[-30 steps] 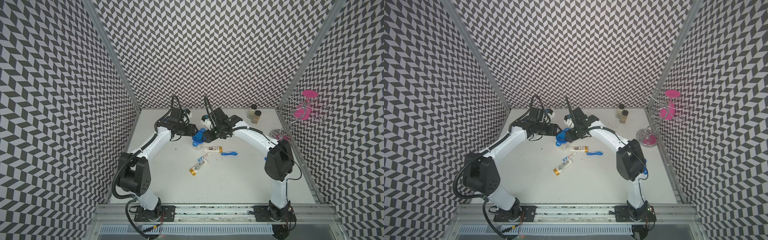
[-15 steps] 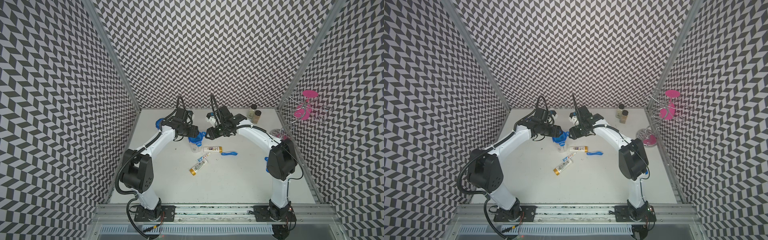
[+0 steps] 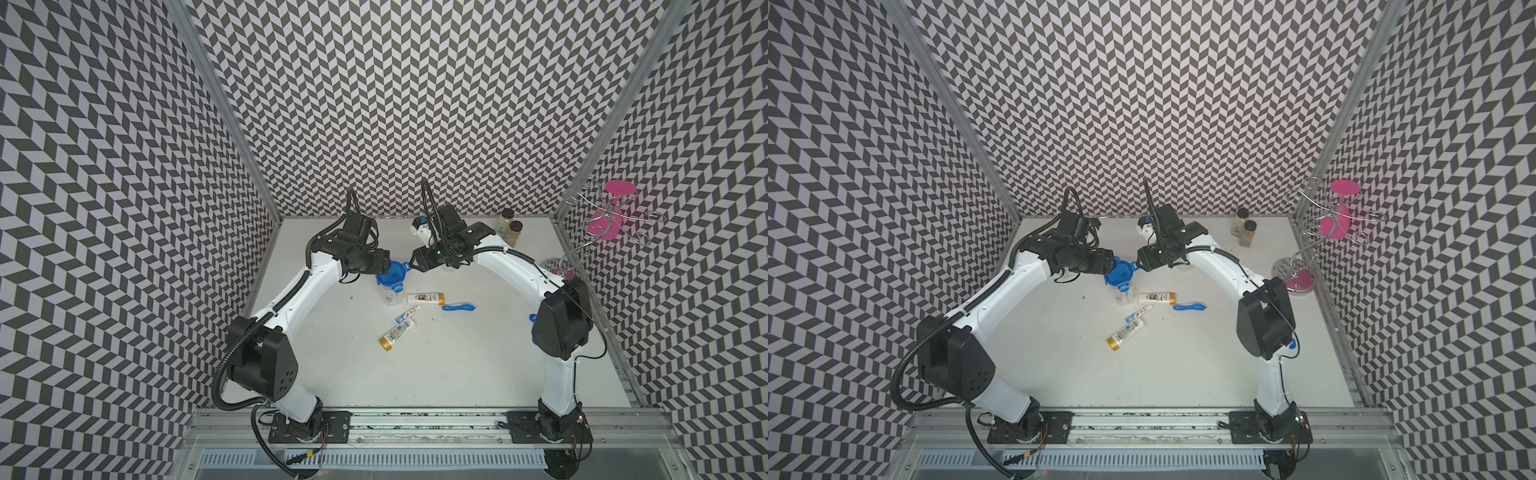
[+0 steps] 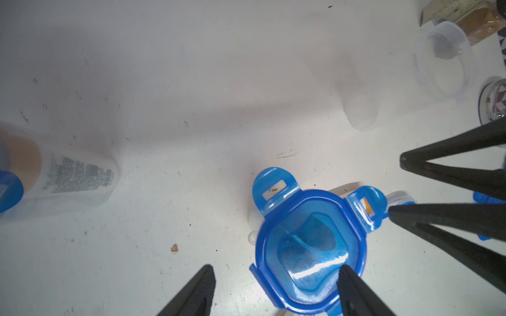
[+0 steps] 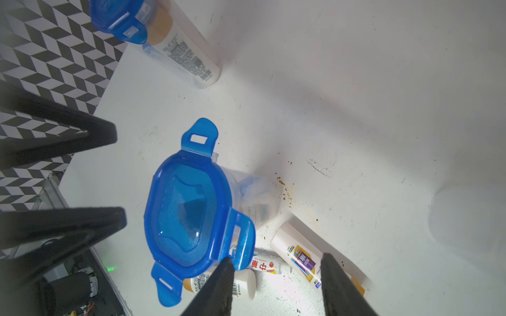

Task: Pack away toiletry kits
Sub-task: Close the fastener on the container.

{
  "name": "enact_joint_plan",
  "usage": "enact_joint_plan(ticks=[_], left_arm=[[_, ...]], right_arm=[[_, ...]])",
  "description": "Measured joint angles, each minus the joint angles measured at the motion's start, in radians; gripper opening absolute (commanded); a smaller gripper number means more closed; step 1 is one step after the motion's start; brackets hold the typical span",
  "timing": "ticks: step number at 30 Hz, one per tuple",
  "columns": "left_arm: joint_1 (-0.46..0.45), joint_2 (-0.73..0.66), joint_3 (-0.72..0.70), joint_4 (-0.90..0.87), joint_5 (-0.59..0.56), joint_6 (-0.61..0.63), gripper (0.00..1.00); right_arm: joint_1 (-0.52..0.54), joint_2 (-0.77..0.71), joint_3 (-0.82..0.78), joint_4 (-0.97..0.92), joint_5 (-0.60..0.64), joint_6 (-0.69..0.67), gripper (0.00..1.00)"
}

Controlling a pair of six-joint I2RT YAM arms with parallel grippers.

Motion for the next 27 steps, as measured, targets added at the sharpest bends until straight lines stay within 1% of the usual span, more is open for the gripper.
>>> enact_joint_plan(ticks=[4,9,16,27], left_arm=[[-0.024,0.011,-0.003,-0.002,0.000,-0.034,0.68],[-0.054,0.020,-0.043,0.005,-0.005,-0.072,0.64],[-0.058,0.024,-0.090,0.026,0.001,-0.108,0.62],[-0.059,0.016,-0.138,0.122,0.032,-0.135,0.59]], right_arm=[[0.000,0.036,0.069,-0.009,0.003,-0.010,0.49],[0.000,0.056,0.069,-0.010,0.003,-0.019,0.49],[0.001,0.057,0.009,-0.005,0.009,-0.027,0.48],[0.000,0.057,-0.056,0.007,0.027,-0.028,0.47]])
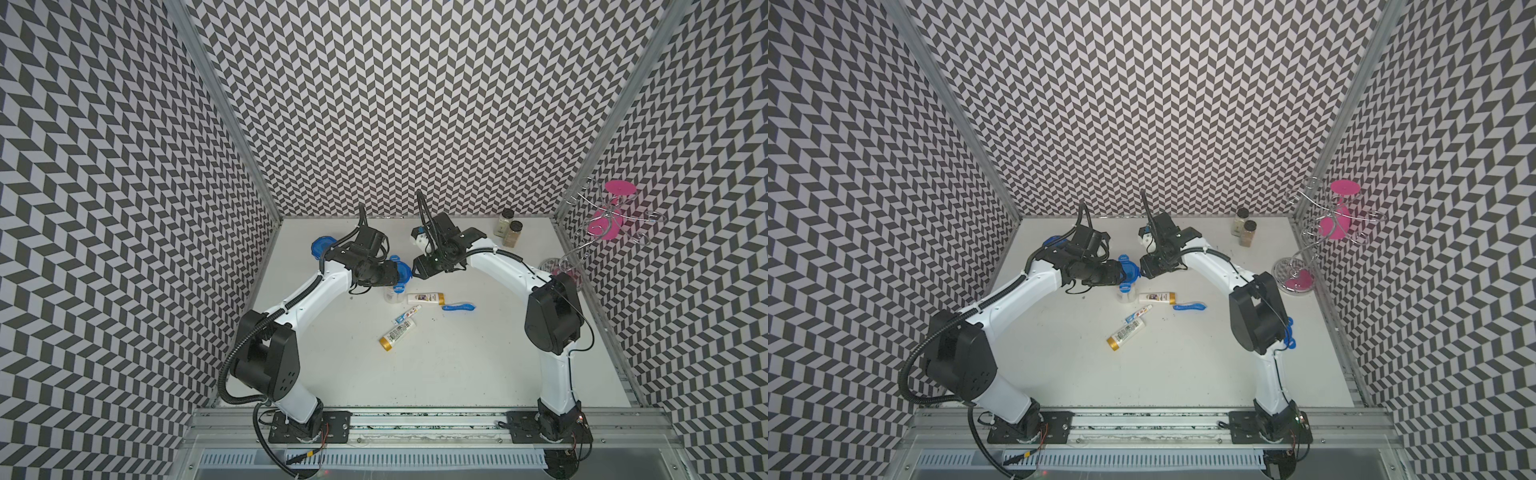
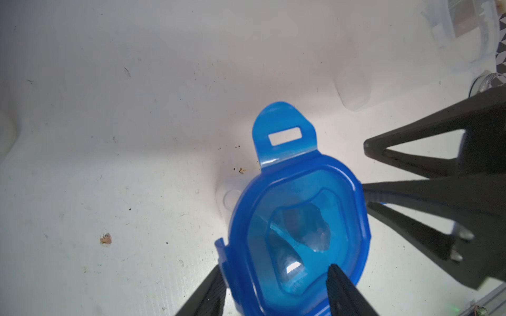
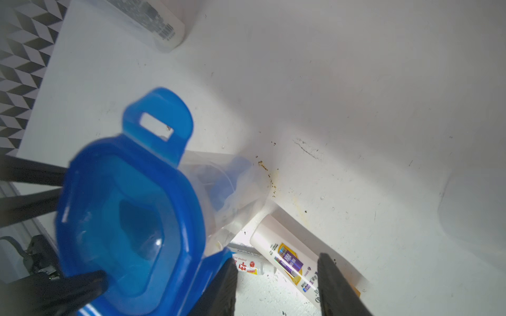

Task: Pack away toiletry kits
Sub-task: Close the fastener on the container.

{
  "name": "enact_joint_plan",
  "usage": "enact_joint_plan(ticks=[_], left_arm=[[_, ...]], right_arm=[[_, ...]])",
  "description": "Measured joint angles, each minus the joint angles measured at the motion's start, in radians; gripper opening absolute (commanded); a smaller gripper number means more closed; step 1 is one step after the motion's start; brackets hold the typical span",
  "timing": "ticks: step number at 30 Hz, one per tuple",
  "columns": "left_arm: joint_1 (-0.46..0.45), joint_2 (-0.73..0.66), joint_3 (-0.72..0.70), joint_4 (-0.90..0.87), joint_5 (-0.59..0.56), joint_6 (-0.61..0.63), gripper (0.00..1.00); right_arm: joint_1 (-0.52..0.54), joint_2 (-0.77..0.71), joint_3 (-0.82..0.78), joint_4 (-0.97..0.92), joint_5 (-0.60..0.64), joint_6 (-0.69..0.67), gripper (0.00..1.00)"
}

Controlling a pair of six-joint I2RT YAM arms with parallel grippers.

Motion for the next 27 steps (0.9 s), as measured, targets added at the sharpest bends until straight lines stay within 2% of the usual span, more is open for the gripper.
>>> enact_joint_plan(ticks=[11,19,27], left_arm=[[0.007,0.000,-0.013,0.035,0.029,-0.006,0.58],[0.034,-0.007,-0.046,0.078,0.086,-0.007,0.58],[0.082,-0.008,-0.073,0.117,0.153,0.005,0.58]], right_arm=[[-0.002,0.000,-0.008,0.024,-0.024,0.004,0.46],[-0.002,-0.035,-0.127,0.106,-0.130,0.028,0.43],[0.001,-0.147,-0.224,0.194,-0.194,0.036,0.44]])
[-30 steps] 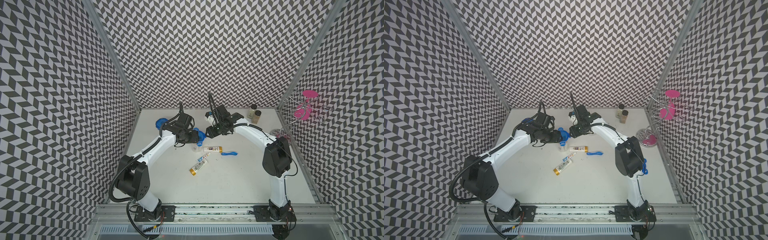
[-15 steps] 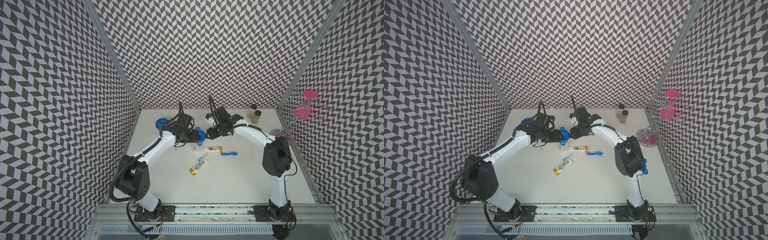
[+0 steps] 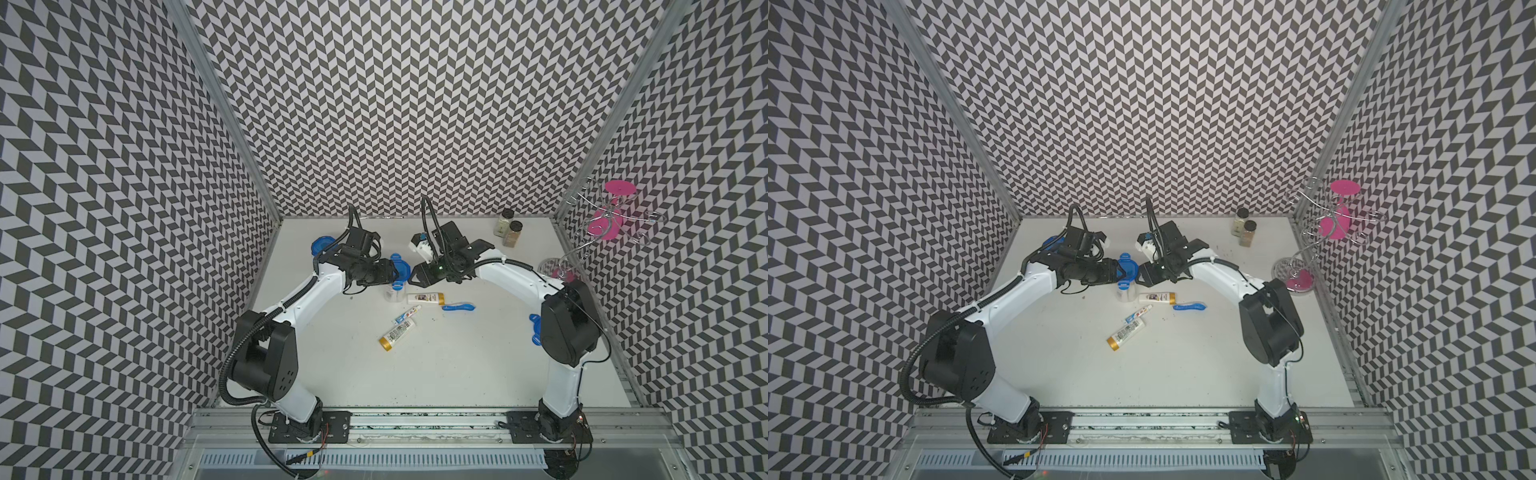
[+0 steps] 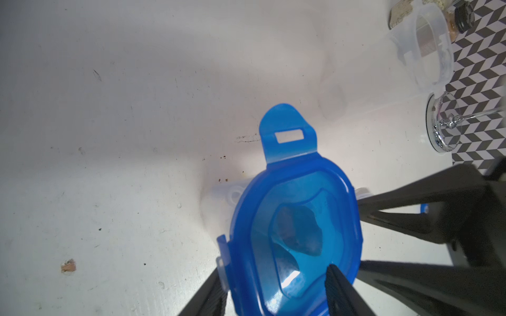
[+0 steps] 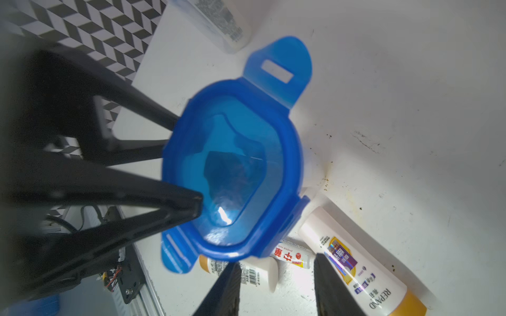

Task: Pack away toiletry kits
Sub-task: Close the fastener on the container.

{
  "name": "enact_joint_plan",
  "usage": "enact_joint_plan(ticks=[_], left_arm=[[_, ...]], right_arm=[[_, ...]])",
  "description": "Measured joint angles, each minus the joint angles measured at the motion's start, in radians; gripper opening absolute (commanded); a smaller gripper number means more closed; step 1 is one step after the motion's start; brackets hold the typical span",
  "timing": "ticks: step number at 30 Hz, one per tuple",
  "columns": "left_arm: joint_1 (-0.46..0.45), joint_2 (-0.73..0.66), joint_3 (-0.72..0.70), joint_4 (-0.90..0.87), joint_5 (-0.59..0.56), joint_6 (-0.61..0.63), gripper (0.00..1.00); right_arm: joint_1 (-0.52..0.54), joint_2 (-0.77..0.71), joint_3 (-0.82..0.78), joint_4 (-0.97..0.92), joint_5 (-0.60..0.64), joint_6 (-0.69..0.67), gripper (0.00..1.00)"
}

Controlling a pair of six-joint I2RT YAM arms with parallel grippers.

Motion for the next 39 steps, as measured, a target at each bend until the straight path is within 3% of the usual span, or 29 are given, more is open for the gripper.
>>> enact_joint_plan(ticks=[10,16,19,31,35,39], left_arm=[[0.038,0.013,0.018,-0.004,0.023,0.118,0.59],[0.037,0.051,0.096,-0.034,-0.031,0.212,0.65],[0.038,0.055,0.118,-0.056,-0.057,0.235,0.70],[0.033,0.023,0.131,-0.164,-0.096,0.229,0.79],[-0.023,-0.026,0.123,-0.212,-0.132,0.203,0.89],[-0.093,-0.061,0.092,-0.227,-0.140,0.174,0.93]], right_arm=[[-0.005,-0.024,0.124,-0.111,0.163,-0.015,0.43],[-0.005,0.149,0.475,-0.154,0.217,-0.019,0.42],[-0.005,0.237,0.578,-0.165,0.232,-0.020,0.42],[-0.002,0.306,0.496,-0.133,0.232,0.008,0.42],[0.005,0.306,0.494,-0.081,0.233,0.012,0.42],[0.019,0.306,0.494,-0.027,0.233,0.019,0.43]])
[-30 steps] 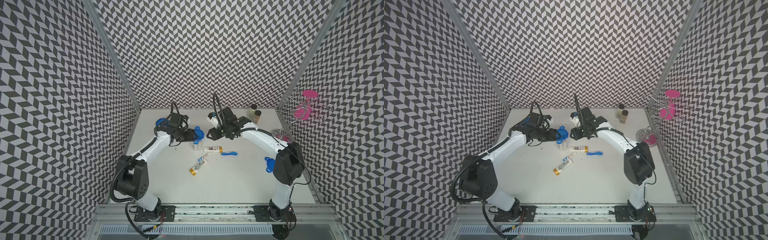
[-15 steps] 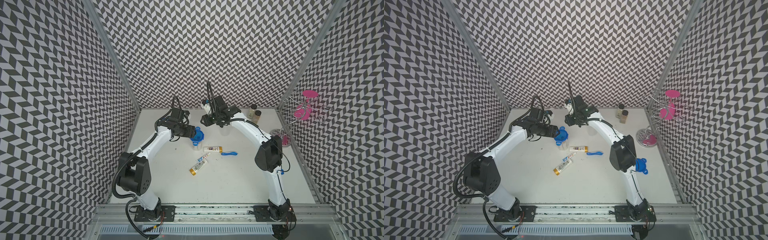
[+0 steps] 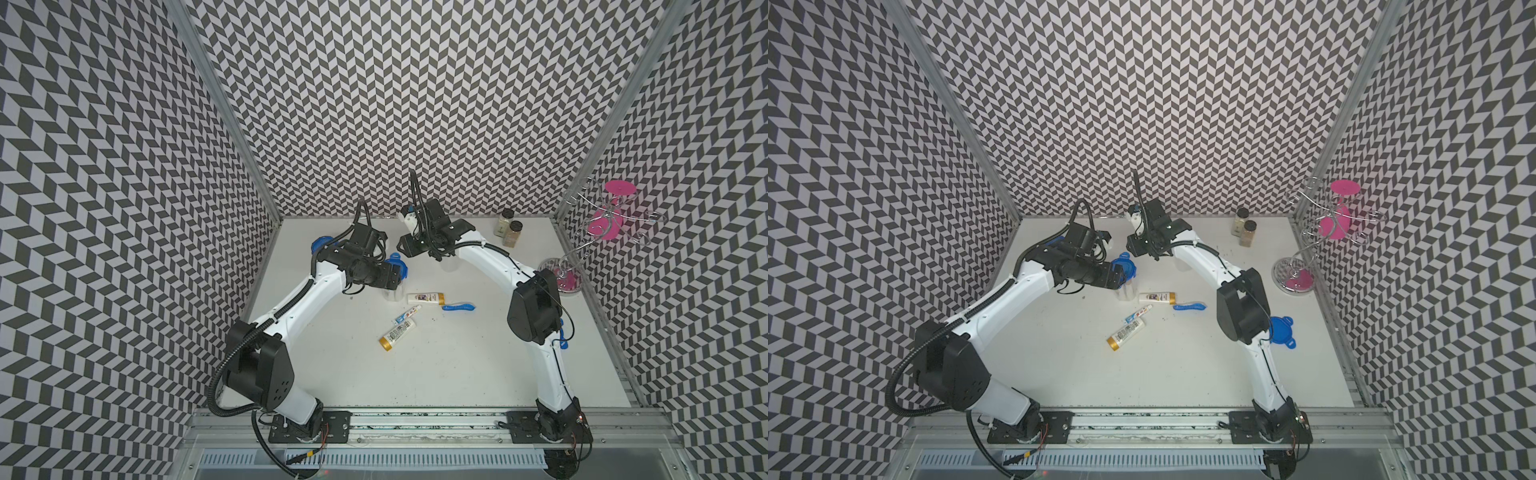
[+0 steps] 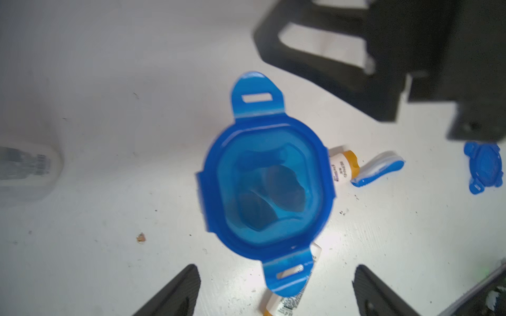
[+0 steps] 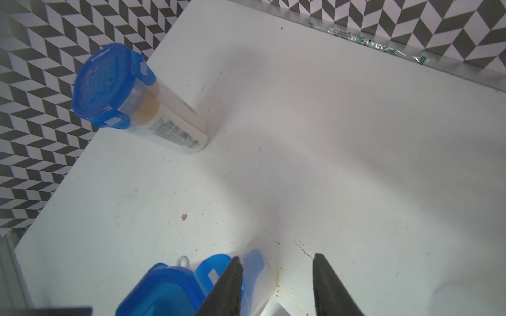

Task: Pack away toiletry kits
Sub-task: Close the fastener on the container.

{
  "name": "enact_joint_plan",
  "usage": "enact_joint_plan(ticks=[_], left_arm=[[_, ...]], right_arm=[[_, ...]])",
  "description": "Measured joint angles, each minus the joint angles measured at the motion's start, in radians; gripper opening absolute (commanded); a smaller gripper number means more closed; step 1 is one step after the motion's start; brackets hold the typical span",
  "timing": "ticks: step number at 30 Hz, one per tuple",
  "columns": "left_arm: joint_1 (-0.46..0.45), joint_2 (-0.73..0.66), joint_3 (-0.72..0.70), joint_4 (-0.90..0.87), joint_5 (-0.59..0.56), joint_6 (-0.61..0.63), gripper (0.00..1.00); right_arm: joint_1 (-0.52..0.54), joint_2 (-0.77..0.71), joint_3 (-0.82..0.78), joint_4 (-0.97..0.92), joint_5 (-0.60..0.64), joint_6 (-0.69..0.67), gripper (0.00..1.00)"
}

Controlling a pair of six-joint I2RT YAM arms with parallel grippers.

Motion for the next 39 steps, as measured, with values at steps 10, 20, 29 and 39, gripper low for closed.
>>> enact_joint_plan(ticks=[10,20,29,39], left_arm=[[-0.005,0.074,-0.026,-0.012,-0.091,-0.063,0.92],[0.061,0.054,-0.070,-0.018,-0.117,-0.068,0.91],[0.133,0.023,-0.109,-0.027,-0.130,-0.046,0.90],[0.156,-0.054,-0.157,-0.045,-0.138,-0.042,0.88]], right_arm=[[0.031,0.039,0.006,0.044,-0.024,0.017,0.42],[0.032,0.041,-0.024,0.043,-0.012,0.011,0.42],[0.032,0.015,-0.090,-0.009,0.007,-0.008,0.41],[0.023,-0.071,-0.144,-0.057,0.027,-0.009,0.41]])
